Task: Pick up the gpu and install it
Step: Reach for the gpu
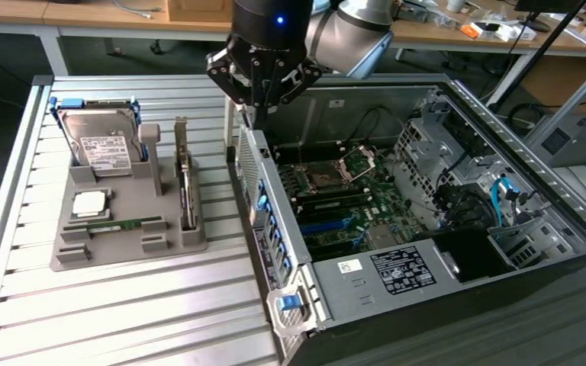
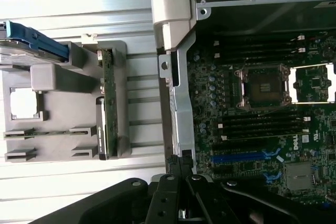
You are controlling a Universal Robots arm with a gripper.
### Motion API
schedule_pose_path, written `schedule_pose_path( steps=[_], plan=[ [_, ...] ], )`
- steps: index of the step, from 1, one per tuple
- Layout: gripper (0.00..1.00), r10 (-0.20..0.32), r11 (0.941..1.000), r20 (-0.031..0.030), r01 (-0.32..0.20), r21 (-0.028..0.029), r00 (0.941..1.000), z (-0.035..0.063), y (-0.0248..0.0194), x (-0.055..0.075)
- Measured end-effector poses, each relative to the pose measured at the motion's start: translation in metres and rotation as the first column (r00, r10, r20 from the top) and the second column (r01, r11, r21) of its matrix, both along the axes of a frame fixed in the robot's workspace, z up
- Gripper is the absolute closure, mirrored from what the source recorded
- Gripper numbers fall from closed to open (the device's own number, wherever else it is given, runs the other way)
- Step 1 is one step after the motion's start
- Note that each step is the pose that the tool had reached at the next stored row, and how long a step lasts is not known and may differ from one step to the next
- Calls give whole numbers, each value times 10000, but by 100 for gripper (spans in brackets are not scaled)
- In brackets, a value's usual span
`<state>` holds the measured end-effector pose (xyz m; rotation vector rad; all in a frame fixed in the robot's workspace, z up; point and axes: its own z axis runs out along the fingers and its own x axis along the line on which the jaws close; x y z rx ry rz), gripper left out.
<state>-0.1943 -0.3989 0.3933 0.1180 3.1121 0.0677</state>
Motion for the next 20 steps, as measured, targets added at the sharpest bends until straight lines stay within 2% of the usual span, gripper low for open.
schedule_pose_path(
  steps=[20],
  plan=[
    [89,-1,10000,-1,1,0,10000,0,0,-84]
  ],
)
